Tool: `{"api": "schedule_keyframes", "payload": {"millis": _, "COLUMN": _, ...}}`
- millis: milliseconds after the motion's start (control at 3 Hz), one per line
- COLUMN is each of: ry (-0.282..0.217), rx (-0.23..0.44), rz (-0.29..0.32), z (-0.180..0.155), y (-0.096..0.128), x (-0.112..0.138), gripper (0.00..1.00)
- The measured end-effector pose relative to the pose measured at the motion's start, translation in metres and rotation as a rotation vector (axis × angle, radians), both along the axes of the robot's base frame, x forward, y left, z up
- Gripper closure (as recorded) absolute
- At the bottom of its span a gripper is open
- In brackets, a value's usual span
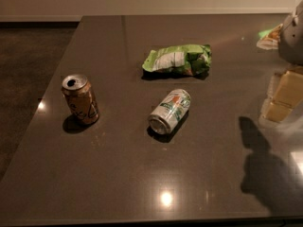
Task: Pick 7up can
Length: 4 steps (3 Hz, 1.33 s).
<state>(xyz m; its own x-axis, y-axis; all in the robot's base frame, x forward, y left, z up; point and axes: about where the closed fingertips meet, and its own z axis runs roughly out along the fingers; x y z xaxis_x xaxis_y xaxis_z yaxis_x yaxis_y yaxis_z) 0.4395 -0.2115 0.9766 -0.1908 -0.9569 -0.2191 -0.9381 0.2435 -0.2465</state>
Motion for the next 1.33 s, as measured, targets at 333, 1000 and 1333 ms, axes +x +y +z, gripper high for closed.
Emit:
{"api": "schedule_keyframes", "payload": {"millis": 333, "ry": -0.005, "rx": 0.015, "rz": 0.074, "z": -0.006, "y": 0.018, "x": 0.004, "gripper": 0.0}}
{"api": "schedule_keyframes", "payload": {"millis": 1000, "ry": -0.022, "rx": 0.032, "rz": 0.263, "z": -0.024, "y": 0.069, "x": 0.019, "gripper": 0.0}}
{"api": "schedule_keyframes", "payload": {"millis": 1333, "ry": -0.024, "rx": 0.035, "rz": 0.321, "z": -0.03, "y": 0.085, "x": 0.025, "gripper": 0.0}}
